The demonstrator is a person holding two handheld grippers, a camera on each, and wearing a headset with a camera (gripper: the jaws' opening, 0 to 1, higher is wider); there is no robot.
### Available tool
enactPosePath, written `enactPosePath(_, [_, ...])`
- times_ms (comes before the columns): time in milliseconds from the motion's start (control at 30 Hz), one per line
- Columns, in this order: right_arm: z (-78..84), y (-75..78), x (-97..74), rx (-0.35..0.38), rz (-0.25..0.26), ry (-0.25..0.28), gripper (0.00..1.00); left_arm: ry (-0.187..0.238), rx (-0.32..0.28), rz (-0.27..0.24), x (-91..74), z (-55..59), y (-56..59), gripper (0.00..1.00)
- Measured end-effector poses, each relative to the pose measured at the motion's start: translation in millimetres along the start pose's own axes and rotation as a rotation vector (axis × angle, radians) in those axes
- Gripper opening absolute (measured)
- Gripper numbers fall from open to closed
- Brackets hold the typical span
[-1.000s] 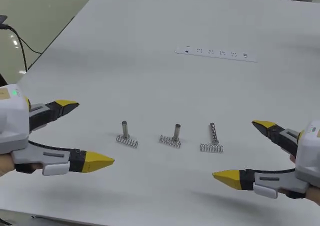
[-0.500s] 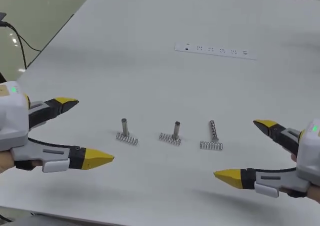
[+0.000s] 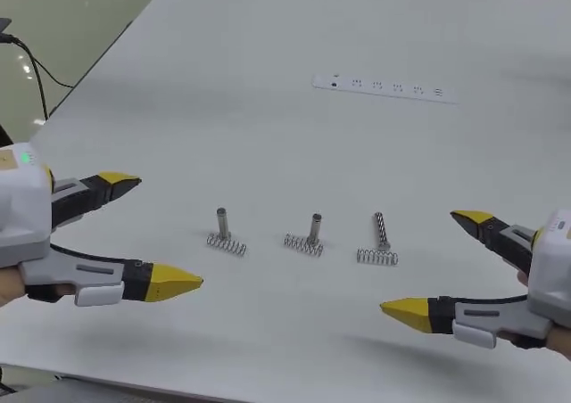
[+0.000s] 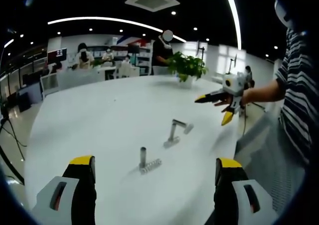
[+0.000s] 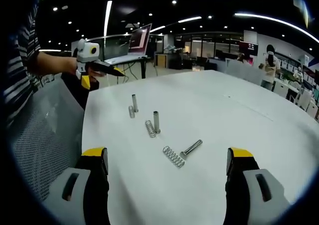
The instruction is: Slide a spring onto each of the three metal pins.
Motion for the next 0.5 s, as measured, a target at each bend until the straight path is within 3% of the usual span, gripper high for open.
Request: enactPosePath(500, [2.5, -1.7, 0.6, 0.000, -0.006, -0.010, 0.99, -0.005, -0.003, -0.010, -1.8, 3.0, -3.3, 0.98])
Point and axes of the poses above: the centre of the closed fingertips' face, and the gripper's own axes: x roughly forward along the fingers, y roughly to its right, z roughly out of its underside, the point moved 3 cm from there along -x, roughly backward along the fingers, and after that the axes turned 7 degrees about -y, right-handed, at the moved point
